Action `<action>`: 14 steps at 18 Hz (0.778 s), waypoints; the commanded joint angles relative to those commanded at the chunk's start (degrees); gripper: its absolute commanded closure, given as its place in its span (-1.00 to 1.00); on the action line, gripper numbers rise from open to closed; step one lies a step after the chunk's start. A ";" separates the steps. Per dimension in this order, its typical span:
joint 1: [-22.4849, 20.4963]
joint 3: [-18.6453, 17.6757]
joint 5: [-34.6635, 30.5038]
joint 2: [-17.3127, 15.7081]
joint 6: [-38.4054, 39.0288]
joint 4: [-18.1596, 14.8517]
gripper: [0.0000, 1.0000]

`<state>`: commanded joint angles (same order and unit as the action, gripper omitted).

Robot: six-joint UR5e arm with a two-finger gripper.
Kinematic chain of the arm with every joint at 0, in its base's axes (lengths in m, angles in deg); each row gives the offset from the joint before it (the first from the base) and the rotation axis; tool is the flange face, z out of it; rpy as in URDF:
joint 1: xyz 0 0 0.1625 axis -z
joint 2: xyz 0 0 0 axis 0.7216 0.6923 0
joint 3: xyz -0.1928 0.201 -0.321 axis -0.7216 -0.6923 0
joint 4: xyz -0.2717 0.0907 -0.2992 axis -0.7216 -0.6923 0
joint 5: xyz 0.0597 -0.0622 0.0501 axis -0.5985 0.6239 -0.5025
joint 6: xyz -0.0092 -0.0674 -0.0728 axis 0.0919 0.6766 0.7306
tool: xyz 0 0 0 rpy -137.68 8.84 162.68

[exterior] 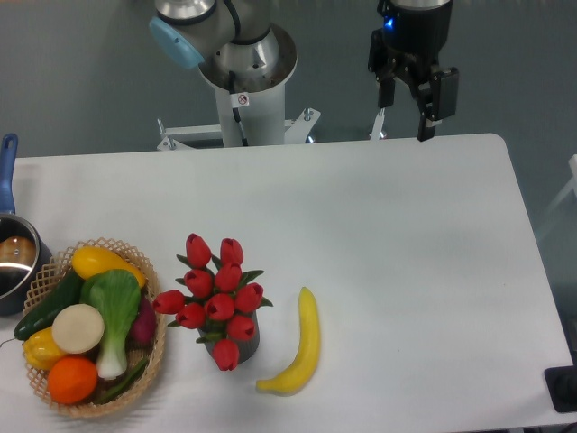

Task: Pick up the flowers from the vase
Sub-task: 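Open the gripper and move it toward the red tulip bouquet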

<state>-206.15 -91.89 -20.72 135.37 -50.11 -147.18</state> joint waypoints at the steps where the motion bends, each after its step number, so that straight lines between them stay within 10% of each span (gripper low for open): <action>1: 0.00 -0.09 0.18 0.00 0.00 0.00 -1.00; 7: -0.09 -1.57 6.40 -0.26 2.35 0.26 -1.00; 14: -0.18 -8.17 17.65 -1.58 22.21 10.63 -1.00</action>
<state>-206.33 -100.06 -3.07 133.78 -27.90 -136.55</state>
